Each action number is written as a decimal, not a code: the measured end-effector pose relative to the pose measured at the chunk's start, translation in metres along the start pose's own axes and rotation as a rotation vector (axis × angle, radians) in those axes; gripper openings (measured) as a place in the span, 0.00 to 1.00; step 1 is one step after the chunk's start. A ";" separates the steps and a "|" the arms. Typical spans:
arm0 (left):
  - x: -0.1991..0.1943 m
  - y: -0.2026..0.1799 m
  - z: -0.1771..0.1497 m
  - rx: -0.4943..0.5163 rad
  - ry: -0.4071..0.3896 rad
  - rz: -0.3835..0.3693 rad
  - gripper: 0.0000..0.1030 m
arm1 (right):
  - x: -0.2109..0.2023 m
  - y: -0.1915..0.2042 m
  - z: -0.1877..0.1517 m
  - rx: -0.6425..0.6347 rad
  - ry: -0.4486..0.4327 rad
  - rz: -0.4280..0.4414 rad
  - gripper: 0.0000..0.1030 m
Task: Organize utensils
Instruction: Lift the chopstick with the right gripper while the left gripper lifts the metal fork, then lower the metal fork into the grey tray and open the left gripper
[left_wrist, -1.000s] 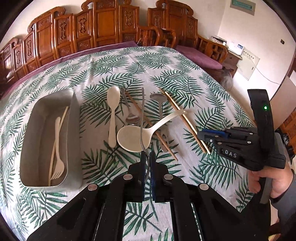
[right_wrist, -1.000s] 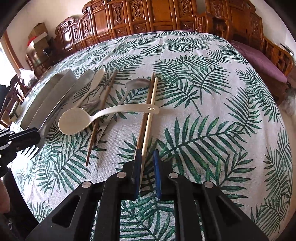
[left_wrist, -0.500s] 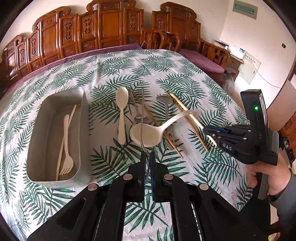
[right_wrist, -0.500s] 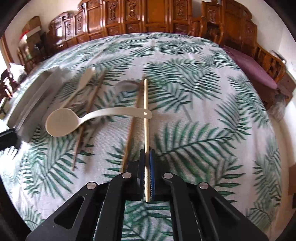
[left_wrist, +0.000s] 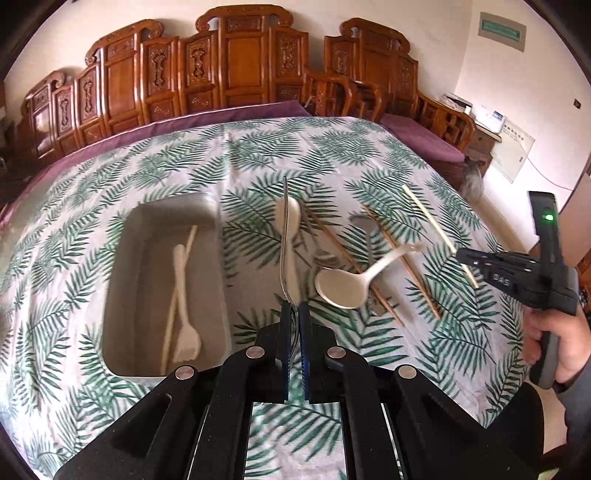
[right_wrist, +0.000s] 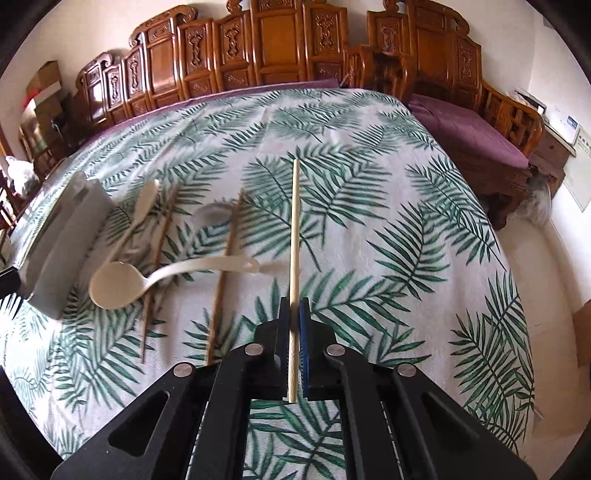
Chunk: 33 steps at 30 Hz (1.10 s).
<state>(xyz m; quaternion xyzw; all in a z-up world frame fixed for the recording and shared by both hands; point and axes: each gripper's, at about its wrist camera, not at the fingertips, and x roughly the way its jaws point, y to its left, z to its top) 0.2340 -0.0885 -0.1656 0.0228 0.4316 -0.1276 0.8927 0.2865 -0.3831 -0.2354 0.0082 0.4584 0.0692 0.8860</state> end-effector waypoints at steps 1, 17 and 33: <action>0.000 0.003 0.001 -0.002 0.000 0.006 0.03 | -0.003 0.003 0.001 -0.006 -0.004 0.005 0.05; 0.001 0.058 0.004 -0.047 0.011 0.088 0.03 | -0.044 0.090 0.010 -0.150 -0.058 0.131 0.05; 0.030 0.102 0.007 -0.110 0.070 0.121 0.03 | -0.047 0.183 0.017 -0.236 -0.045 0.242 0.05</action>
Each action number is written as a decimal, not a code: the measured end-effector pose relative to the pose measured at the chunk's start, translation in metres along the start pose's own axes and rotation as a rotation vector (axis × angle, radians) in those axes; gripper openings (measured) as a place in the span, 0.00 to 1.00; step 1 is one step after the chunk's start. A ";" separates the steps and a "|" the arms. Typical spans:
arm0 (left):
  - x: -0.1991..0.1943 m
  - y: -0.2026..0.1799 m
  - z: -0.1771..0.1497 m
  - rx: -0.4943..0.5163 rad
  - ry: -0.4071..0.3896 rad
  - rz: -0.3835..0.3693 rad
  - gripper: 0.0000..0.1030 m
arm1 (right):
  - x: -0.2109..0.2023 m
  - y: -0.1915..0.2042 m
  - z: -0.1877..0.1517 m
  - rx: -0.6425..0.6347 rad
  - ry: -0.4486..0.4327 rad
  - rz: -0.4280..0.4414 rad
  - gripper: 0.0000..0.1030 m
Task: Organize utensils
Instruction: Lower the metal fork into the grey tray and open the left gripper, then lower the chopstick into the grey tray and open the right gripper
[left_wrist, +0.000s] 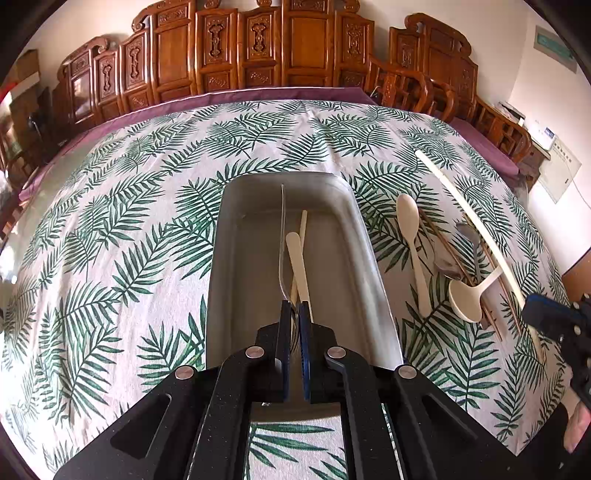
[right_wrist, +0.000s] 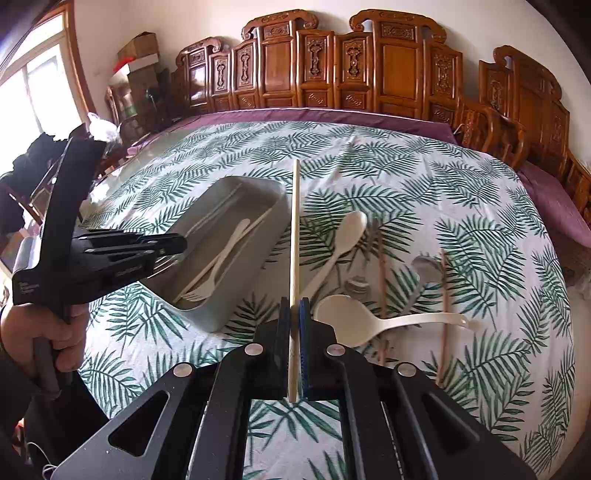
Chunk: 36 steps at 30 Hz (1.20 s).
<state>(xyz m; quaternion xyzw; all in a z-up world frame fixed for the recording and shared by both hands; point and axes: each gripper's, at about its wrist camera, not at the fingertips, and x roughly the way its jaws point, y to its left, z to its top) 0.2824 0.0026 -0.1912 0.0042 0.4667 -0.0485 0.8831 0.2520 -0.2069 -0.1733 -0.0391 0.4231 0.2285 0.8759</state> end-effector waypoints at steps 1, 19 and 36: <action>0.001 0.000 0.001 0.001 0.000 -0.001 0.03 | 0.001 0.002 0.000 -0.004 0.002 0.000 0.05; -0.016 0.007 0.012 0.015 -0.054 -0.018 0.04 | 0.017 0.026 0.009 -0.021 0.028 0.022 0.05; -0.060 0.065 -0.004 -0.016 -0.116 0.026 0.18 | 0.082 0.077 0.041 0.034 0.136 0.081 0.05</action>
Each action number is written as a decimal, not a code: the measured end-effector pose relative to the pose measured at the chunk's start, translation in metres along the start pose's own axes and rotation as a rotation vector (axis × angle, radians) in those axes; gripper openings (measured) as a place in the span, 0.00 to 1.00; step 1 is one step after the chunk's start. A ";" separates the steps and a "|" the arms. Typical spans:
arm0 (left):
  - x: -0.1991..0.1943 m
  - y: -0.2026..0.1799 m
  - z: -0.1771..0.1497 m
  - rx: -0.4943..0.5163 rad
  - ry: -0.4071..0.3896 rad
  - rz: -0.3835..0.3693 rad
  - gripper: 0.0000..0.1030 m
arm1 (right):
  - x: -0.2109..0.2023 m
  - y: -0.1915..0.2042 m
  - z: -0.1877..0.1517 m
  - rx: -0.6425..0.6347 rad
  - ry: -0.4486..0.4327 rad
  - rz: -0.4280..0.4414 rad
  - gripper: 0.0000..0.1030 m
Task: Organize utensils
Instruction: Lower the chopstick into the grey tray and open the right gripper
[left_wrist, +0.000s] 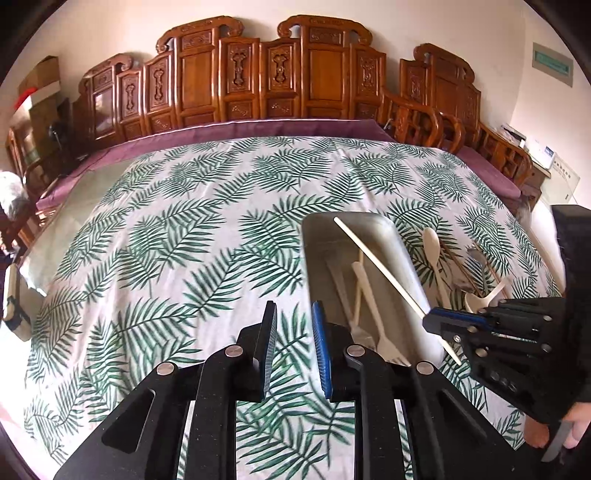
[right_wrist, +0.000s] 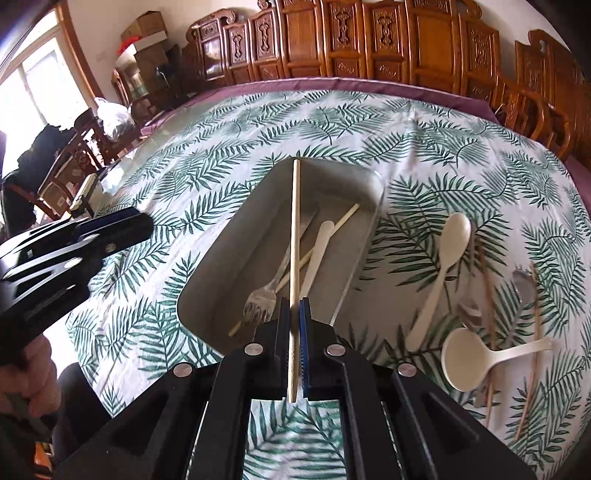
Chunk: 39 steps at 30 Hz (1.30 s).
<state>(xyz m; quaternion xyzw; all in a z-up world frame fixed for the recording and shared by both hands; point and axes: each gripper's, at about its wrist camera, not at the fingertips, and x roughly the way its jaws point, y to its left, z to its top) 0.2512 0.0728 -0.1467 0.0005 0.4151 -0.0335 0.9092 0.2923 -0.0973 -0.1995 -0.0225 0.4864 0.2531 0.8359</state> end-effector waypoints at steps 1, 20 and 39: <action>-0.002 0.003 -0.001 -0.004 -0.001 0.000 0.18 | 0.003 0.001 0.001 0.004 0.004 0.000 0.05; -0.012 0.020 -0.007 -0.004 -0.012 0.011 0.26 | 0.025 0.011 0.015 0.017 0.008 -0.008 0.06; -0.017 -0.031 -0.007 0.062 -0.017 -0.055 0.45 | -0.076 -0.061 -0.024 -0.042 -0.140 -0.043 0.07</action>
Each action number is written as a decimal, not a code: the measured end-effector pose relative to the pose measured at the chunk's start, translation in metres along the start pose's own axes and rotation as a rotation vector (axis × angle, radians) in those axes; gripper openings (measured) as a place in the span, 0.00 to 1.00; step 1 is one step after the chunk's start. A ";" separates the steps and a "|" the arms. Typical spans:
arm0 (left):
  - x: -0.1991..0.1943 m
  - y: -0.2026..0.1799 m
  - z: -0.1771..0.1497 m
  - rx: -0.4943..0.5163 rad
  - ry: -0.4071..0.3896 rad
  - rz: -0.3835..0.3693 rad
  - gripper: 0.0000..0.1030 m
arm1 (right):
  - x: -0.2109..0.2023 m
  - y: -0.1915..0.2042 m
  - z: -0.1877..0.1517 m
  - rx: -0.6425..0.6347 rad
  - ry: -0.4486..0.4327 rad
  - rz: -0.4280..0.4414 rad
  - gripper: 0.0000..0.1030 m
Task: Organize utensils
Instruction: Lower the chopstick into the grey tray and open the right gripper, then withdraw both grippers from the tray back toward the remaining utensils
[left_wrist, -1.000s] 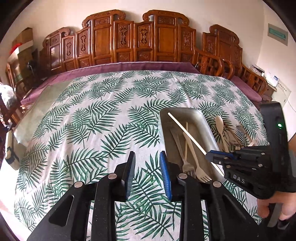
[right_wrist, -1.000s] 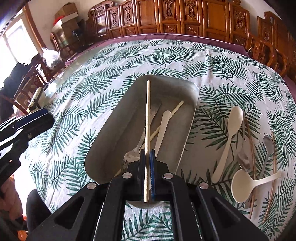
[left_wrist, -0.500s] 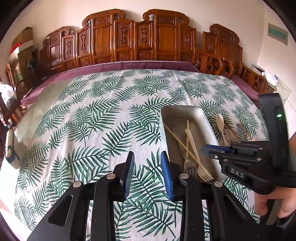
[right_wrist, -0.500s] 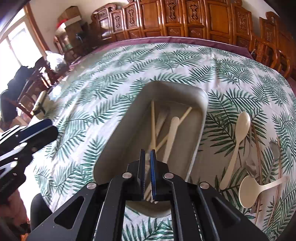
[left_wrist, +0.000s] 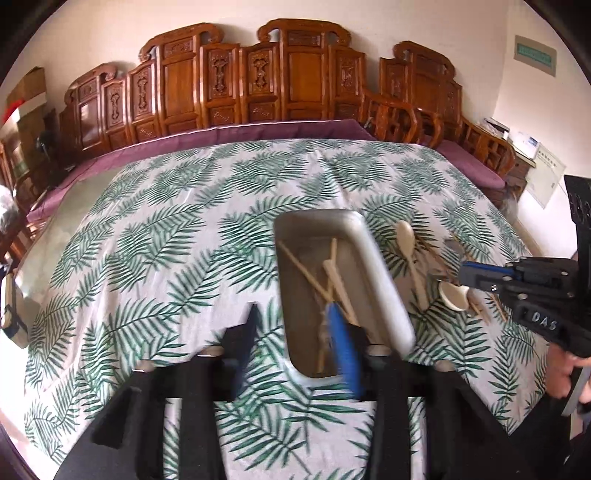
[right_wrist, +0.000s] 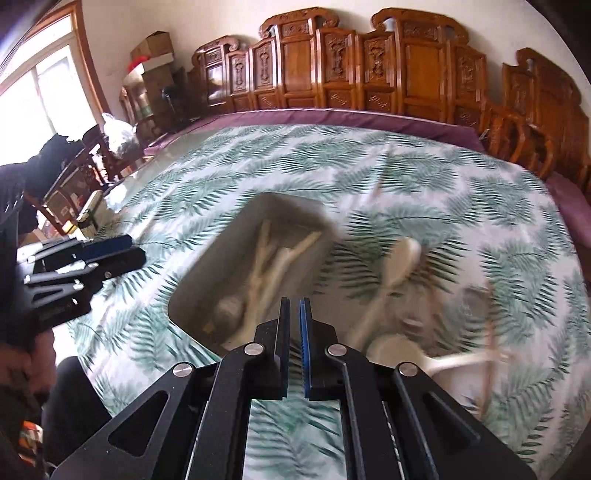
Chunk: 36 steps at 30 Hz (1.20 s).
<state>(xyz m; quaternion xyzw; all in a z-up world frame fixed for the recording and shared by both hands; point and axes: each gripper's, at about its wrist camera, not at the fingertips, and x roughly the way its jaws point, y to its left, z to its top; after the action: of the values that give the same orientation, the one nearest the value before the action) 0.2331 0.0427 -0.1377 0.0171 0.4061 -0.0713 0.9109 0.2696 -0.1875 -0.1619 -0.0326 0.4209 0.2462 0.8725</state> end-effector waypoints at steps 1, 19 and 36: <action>0.000 -0.004 0.000 0.006 -0.002 -0.005 0.45 | -0.006 -0.008 -0.005 0.002 -0.002 -0.014 0.06; 0.021 -0.103 -0.004 0.144 0.049 -0.099 0.60 | -0.022 -0.130 -0.084 0.134 0.051 -0.151 0.17; 0.063 -0.158 0.001 0.213 0.101 -0.157 0.70 | 0.005 -0.148 -0.102 0.154 0.112 -0.161 0.17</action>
<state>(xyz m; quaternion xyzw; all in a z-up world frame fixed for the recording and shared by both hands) 0.2528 -0.1211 -0.1796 0.0852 0.4416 -0.1842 0.8739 0.2667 -0.3419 -0.2533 -0.0131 0.4825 0.1400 0.8645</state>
